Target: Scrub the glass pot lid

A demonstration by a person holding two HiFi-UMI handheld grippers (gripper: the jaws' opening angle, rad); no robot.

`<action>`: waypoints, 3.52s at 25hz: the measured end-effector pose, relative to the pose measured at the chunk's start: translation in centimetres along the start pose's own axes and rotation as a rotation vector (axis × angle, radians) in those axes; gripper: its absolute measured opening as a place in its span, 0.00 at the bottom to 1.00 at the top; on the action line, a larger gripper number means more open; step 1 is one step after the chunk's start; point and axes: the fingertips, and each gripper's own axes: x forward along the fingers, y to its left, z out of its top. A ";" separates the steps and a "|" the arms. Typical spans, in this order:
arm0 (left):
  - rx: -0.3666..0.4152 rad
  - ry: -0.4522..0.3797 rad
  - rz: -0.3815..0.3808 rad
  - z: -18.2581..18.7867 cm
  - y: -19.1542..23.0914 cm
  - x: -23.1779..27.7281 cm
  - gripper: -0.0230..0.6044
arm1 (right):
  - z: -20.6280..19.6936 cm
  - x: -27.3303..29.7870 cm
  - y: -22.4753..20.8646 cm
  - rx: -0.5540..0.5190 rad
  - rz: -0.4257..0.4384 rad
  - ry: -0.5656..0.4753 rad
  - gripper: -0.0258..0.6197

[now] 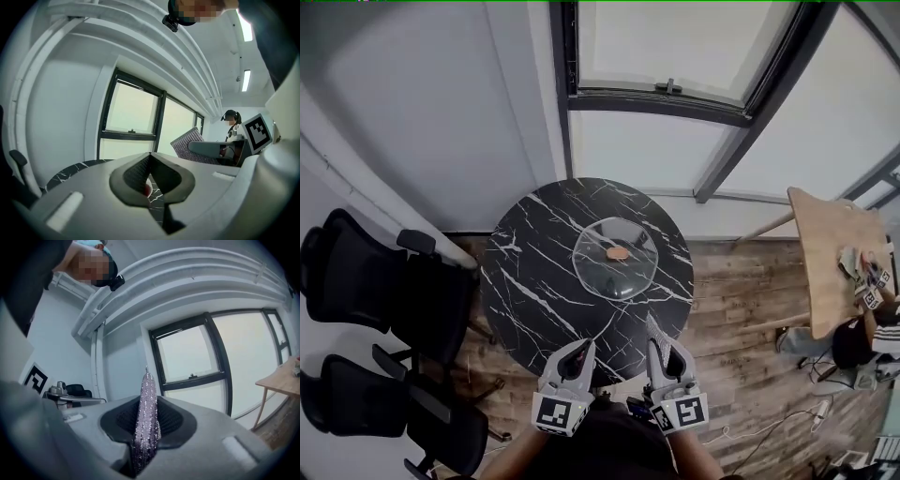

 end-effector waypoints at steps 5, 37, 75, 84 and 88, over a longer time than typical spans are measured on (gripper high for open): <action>0.004 0.040 -0.019 -0.9 4.4 2.6 0.04 | -1.1 5.0 0.8 -0.005 0.012 0.049 0.16; -0.038 0.233 0.049 -10.0 8.6 22.6 0.07 | -8.9 19.3 -13.7 0.035 0.111 0.207 0.16; -0.230 0.334 -0.014 -20.7 13.9 31.1 0.04 | -25.5 34.6 -19.6 -0.361 0.462 0.546 0.16; -0.191 0.323 -0.008 -20.9 13.2 30.7 0.04 | -27.6 31.3 -18.3 -0.514 0.512 0.604 0.16; -0.198 0.322 0.001 -20.8 13.4 30.5 0.04 | -28.2 29.8 -17.9 -0.550 0.520 0.615 0.16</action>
